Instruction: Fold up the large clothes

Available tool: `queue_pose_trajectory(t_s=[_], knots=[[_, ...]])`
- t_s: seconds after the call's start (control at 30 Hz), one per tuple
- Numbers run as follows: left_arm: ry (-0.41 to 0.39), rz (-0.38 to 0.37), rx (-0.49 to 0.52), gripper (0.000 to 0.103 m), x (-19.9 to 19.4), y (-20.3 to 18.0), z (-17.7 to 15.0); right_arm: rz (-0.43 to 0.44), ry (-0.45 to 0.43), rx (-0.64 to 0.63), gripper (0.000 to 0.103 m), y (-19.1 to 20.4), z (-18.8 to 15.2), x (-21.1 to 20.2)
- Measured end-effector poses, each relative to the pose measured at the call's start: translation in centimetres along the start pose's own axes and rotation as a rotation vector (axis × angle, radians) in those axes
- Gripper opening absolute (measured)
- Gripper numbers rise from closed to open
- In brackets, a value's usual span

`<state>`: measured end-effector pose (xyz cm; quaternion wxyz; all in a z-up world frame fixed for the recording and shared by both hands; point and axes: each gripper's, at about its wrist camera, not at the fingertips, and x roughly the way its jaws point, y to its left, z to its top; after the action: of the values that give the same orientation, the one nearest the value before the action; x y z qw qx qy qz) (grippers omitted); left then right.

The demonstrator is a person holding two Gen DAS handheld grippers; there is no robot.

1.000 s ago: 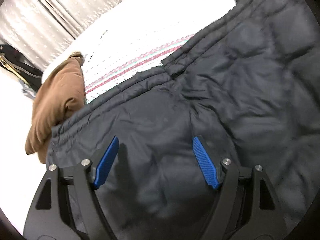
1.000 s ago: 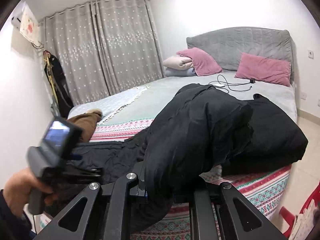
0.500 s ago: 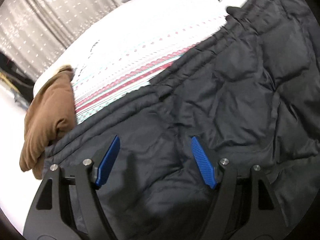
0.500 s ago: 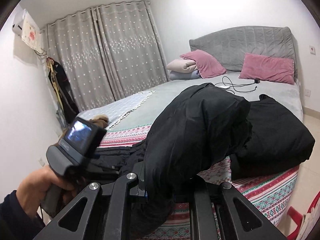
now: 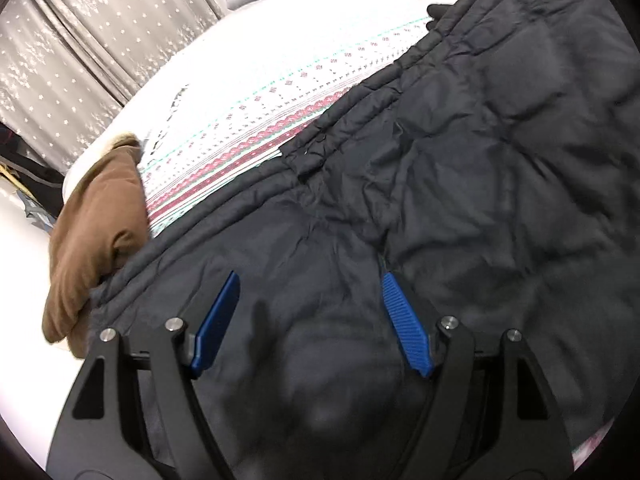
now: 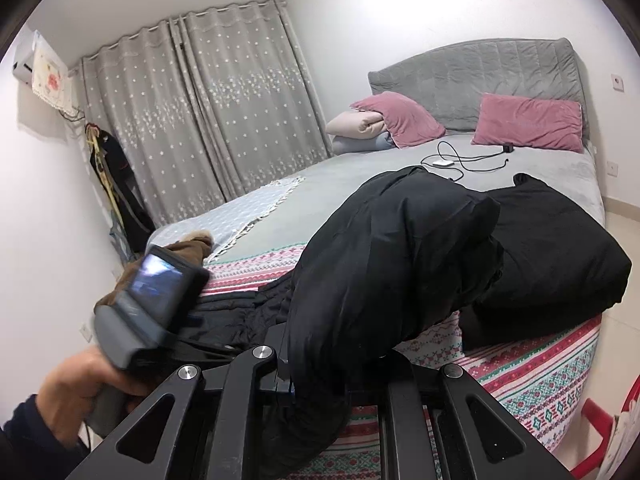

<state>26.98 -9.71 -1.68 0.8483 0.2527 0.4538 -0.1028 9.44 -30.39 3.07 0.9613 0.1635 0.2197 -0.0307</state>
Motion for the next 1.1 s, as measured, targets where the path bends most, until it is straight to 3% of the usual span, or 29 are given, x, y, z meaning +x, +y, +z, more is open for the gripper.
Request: queue_pose_trajectory(t_s=[0.17,0.3,0.47,0.67,0.83,0.97,1.1], knots=[[0.05,-0.066,0.074,0.075,-1.2,-3.2,-4.3,0.004,0.0,0.002,0.014,-0.1,0.0,-0.1],[0.027,0.016,0.164,0.075,-0.8,-6.1,-5.9,0.016,0.016,0.003,0.014,-0.1,-0.1,0.1],[0.03,-0.064,0.076,0.075,-2.3,-4.6,-6.5,-0.006,0.007,-0.013,0.014,0.4,0.1,0.0],[-0.023,-0.134,0.114,0.075,-6.3,-6.1,-9.5,-0.011,0.01,0.002,0.014,-0.1,0.0,-0.3],[-0.024,-0.097,0.157,0.075,-4.9,-8.3,-11.1,0.011,0.025,0.009,0.014,0.3,-0.3,0.0],[-0.008,-0.163,0.065,0.075,-4.9,-6.0,-10.8,-0.018,0.002,-0.035,0.014,1.6,-0.2,-0.2],[-0.071,-0.13,0.065,0.075,-7.5,-5.6,-11.9,-0.023,-0.008,-0.037,0.014,1.4,-0.2,-0.5]])
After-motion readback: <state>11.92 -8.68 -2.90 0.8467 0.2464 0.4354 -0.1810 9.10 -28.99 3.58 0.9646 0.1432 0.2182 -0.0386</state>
